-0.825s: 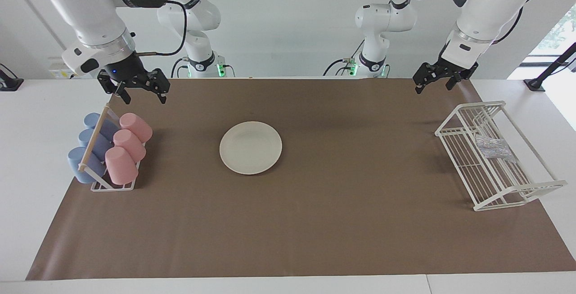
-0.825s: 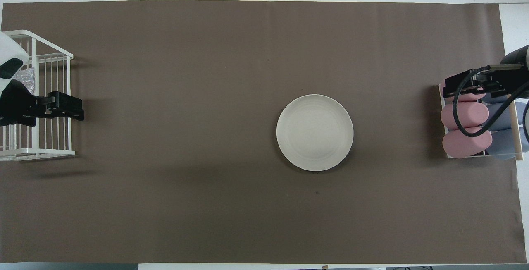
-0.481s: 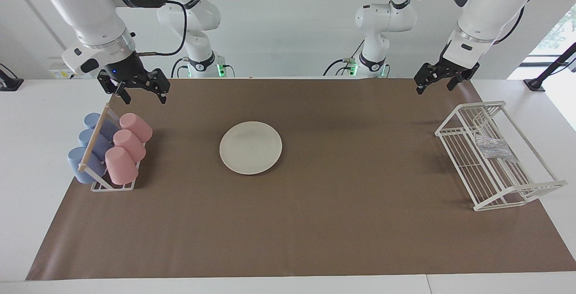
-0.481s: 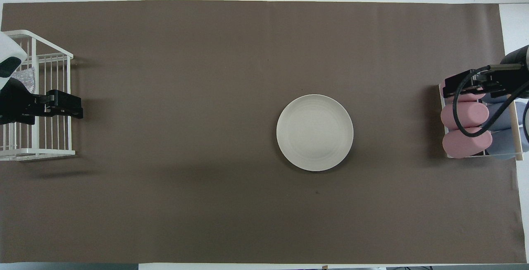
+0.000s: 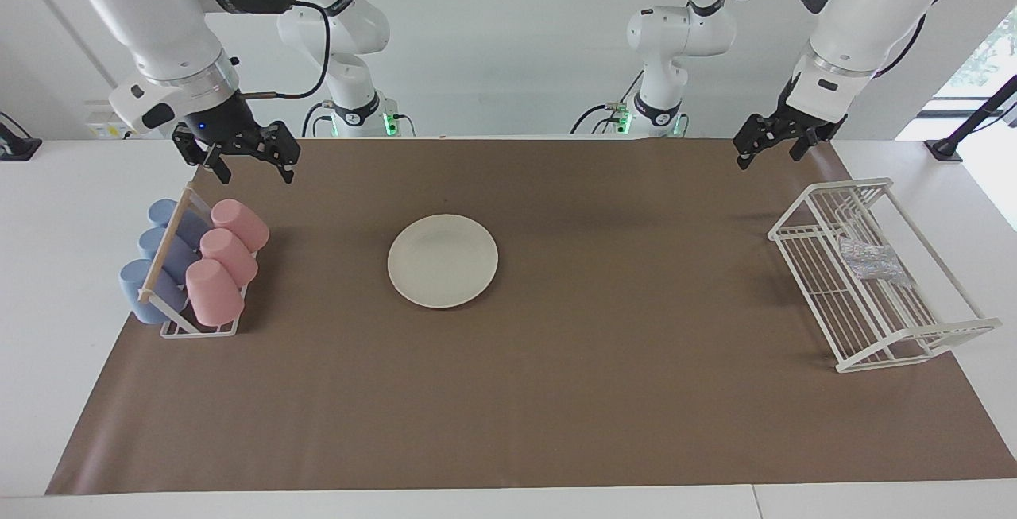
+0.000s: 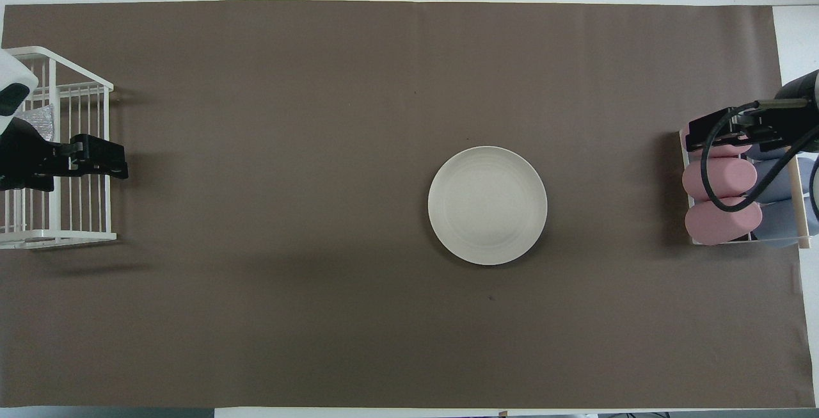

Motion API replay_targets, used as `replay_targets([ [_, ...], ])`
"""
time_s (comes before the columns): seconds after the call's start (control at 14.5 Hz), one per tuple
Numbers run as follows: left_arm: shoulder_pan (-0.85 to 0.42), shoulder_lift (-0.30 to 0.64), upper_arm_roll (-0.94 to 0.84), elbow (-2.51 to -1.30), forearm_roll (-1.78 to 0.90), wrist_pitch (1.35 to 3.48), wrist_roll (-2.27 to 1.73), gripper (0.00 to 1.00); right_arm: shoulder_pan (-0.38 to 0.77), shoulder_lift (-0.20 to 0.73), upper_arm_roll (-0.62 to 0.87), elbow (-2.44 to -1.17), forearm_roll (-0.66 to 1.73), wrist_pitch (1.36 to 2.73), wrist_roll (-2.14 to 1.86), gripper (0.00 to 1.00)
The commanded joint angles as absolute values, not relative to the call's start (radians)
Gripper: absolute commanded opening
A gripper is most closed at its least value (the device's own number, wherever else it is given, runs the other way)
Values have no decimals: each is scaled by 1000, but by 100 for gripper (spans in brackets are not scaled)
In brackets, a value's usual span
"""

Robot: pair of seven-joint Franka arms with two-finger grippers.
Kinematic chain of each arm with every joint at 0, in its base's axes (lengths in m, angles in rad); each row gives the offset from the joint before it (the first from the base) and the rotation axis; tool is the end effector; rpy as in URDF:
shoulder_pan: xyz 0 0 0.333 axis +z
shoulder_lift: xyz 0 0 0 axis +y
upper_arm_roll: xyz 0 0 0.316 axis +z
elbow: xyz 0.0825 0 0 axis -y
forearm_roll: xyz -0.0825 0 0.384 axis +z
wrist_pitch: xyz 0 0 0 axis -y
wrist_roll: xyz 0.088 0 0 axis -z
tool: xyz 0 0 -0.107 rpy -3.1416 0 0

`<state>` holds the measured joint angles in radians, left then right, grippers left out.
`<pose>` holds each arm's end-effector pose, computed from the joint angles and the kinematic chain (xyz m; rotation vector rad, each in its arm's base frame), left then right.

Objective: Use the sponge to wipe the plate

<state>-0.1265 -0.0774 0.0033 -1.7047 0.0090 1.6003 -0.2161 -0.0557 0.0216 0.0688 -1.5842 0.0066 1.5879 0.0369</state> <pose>0.5270 -0.0643 0.6058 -3.1248 -0.1446 0.0393 0.5620 0.0076 0.6076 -3.1336 0.0376 0.0283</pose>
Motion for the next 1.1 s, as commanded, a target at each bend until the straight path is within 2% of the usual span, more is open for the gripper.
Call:
replay_targets([
  [0.0,-129,-88,15,-1752,47,1680,-236,100,-58,8,74,-1594,18,1582,61,100],
  [0.28,-144,-8,12,-1773,325,1752,-239,100,-58,8,74,-1594,18,1582,61,100],
  [0.83,-127,222,12,-1802,895,1986,-239,100,-29,6,74,-1595,18,1582,126,100],
  [1.03,-98,276,14,-1801,979,2034,-299,100,-17,6,74,-1595,18,1582,141,100],
])
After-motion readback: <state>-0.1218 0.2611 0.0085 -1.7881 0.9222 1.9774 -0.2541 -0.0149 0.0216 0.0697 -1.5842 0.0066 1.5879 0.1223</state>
